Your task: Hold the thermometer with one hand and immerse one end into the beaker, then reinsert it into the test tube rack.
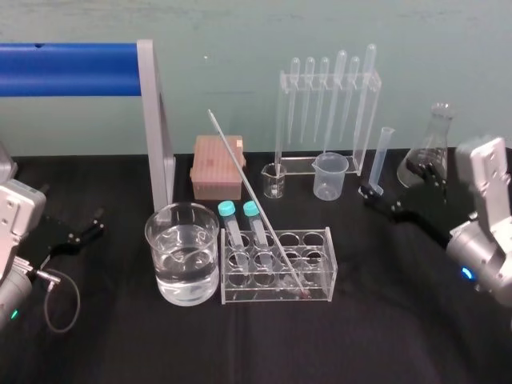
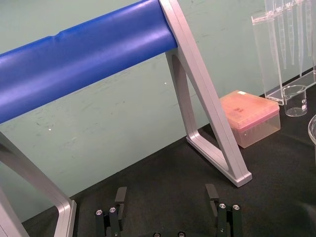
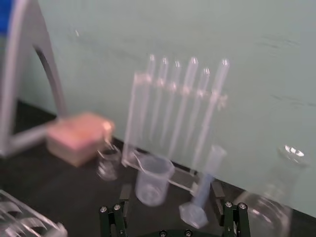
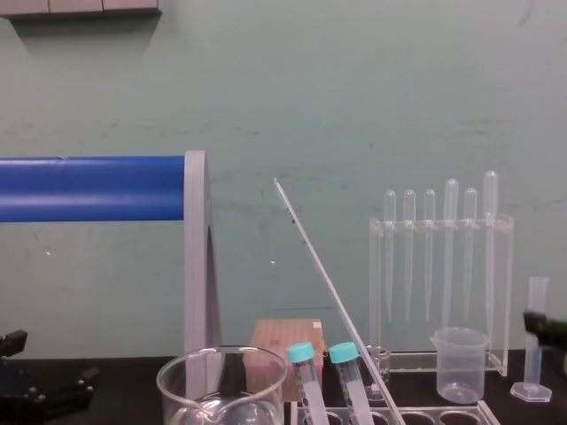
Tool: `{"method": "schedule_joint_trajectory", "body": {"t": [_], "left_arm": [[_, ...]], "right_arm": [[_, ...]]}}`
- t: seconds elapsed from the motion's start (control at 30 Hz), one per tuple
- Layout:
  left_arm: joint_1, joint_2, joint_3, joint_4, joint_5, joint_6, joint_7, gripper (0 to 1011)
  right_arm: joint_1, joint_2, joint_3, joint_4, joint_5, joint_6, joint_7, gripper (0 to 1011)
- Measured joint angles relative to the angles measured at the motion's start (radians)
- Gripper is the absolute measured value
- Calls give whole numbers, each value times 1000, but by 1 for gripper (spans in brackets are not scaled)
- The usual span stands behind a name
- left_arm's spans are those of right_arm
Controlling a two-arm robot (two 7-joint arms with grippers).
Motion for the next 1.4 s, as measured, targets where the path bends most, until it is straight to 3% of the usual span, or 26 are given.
{"method": "schedule_joint_trajectory", "body": {"t": [0.1, 0.23, 0.33, 0.47, 0.73, 0.97, 1.23, 1.4], "left_arm": [[0, 0, 0, 0, 0, 0, 0, 1008], [0, 0, 0, 0, 0, 0, 0, 1008], [0, 0, 0, 0, 0, 0, 0, 1008], [0, 0, 0, 0, 0, 0, 0, 1008], [0, 0, 0, 0, 0, 0, 0, 1008], [0, 0, 0, 0, 0, 0, 0, 1008], [0, 0, 0, 0, 0, 0, 0, 1008], [0, 0, 0, 0, 0, 0, 0, 1008]], "right_arm": [[7, -10, 42, -56, 129, 76, 95, 1003], [20, -17, 59, -106, 235, 164, 198, 1003], [38, -24, 52, -132, 286, 225, 272, 1003], [68, -30, 19, -157, 311, 272, 342, 1002], [154, -35, -85, -157, 285, 290, 436, 1003], [252, -102, -164, -54, 214, 297, 434, 1003], [302, -166, -194, 19, 163, 286, 414, 1003], [308, -180, -196, 25, 138, 279, 404, 1003]]}}
